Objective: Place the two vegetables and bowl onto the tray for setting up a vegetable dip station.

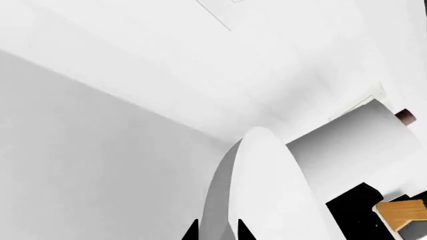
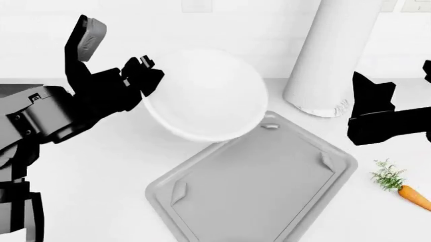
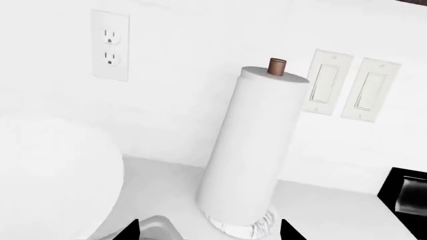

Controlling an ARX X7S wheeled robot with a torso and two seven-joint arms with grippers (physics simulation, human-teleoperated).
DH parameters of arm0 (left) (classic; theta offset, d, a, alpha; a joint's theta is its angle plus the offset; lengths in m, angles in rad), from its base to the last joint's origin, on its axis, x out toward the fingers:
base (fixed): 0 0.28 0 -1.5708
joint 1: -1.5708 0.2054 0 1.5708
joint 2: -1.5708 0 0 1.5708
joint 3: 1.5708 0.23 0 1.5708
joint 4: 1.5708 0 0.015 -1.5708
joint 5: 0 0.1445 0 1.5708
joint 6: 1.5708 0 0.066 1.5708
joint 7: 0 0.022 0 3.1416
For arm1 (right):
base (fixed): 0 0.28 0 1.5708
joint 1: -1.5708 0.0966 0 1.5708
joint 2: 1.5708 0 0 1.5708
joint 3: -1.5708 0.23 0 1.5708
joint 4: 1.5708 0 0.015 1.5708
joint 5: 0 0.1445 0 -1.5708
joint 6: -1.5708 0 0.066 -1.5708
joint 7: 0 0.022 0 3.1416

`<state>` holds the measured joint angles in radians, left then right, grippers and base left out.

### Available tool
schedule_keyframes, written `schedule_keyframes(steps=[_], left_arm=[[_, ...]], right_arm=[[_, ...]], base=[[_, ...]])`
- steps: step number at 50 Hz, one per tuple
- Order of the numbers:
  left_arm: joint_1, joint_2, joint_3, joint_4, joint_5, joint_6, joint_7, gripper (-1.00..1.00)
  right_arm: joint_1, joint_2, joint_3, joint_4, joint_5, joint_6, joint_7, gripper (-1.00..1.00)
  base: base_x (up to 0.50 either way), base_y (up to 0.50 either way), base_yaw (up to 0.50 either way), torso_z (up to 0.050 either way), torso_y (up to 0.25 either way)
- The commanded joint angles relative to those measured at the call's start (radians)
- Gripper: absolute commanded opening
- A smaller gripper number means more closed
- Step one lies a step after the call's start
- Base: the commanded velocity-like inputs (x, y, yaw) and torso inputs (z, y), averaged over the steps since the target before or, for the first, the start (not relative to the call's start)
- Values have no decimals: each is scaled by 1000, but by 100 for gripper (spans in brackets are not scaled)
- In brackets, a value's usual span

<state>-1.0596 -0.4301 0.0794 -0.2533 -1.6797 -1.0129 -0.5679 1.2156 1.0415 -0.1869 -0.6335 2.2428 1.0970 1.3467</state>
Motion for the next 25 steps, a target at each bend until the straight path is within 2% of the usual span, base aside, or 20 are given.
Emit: schedule_keyframes(steps=[1, 10, 15, 25], left_arm=[[7, 36, 22, 7, -20, -7, 11, -100], [-4, 93, 78, -25, 8, -17, 66, -100], [1, 126, 87, -40, 9, -9, 135, -100], [29, 132, 70, -22, -27, -5, 176, -100]], right_arm=[[217, 32, -102, 27, 126, -6, 92, 100], [245, 49, -113, 26, 133, -8, 90, 100], [213, 66, -95, 12, 124, -18, 74, 100], [184, 95, -78, -7, 122, -39, 63, 100]], base=[[0, 0, 0, 0, 0], [0, 0, 0, 0, 0], [0, 0, 0, 0, 0], [0, 0, 0, 0, 0]])
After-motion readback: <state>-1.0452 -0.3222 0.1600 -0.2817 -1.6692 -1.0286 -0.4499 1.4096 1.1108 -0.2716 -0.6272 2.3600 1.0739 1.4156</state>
